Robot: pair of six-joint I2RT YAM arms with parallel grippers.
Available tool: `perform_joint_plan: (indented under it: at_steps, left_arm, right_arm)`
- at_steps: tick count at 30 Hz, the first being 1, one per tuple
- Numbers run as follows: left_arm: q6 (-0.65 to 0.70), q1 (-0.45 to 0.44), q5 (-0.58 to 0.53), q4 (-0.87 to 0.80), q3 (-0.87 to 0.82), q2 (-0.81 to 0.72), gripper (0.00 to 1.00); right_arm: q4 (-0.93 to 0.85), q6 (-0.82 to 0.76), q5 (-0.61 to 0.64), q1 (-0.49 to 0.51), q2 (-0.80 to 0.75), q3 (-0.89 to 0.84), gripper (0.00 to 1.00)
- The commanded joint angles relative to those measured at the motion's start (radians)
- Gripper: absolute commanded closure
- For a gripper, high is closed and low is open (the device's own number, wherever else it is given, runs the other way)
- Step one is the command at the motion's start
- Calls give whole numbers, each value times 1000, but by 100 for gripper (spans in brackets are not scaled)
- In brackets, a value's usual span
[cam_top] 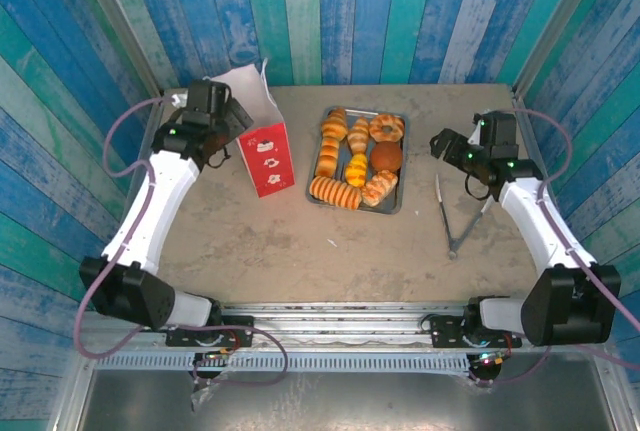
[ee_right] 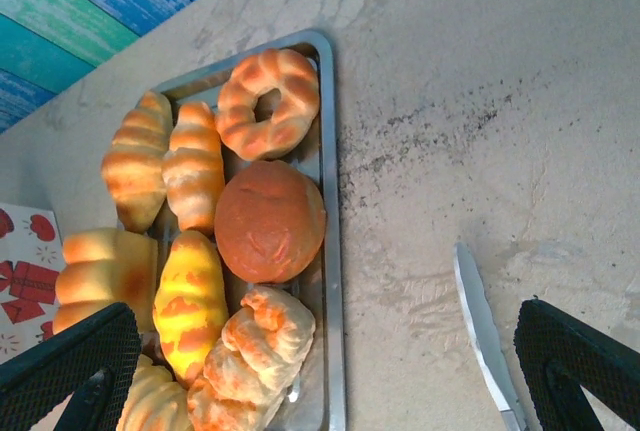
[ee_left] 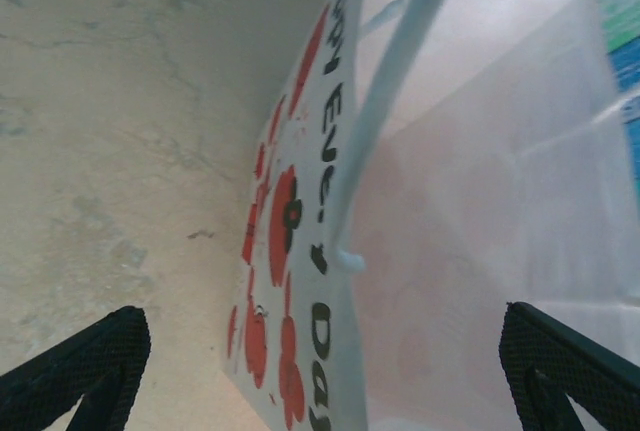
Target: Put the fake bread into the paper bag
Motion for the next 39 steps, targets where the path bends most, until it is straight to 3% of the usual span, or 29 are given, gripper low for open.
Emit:
perform_joint_plan:
  at_steps: [1, 3, 10, 21, 26, 31, 39]
  left_arm:
    - [-10, -12, -88, -72, 45, 61, 4]
    - [-3, -15, -99, -64, 55, 79, 0]
    - [30, -17, -103, -53, 82, 128, 27]
    - [120, -18, -92, 18, 57, 105, 100]
    - [253, -18, -79, 62, 9, -2, 100]
    - [410, -18, 117, 155, -80, -187, 100]
    - [480, -18, 176, 20, -61, -260, 100]
  right_arm:
    - [-17, 1, 16, -4, -27, -10, 0]
    - [-15, -4, 18, -3, -37, -17, 0]
    - [-20, -26, 25, -4, -59, -47, 0]
    - [-61, -55, 55, -3, -113, -67, 0]
    - [-89, -82, 64, -4, -138, -52, 0]
    - [-145, -176, 59, -4, -179, -29, 0]
    - [-318, -292, 193, -3, -280, 51, 0]
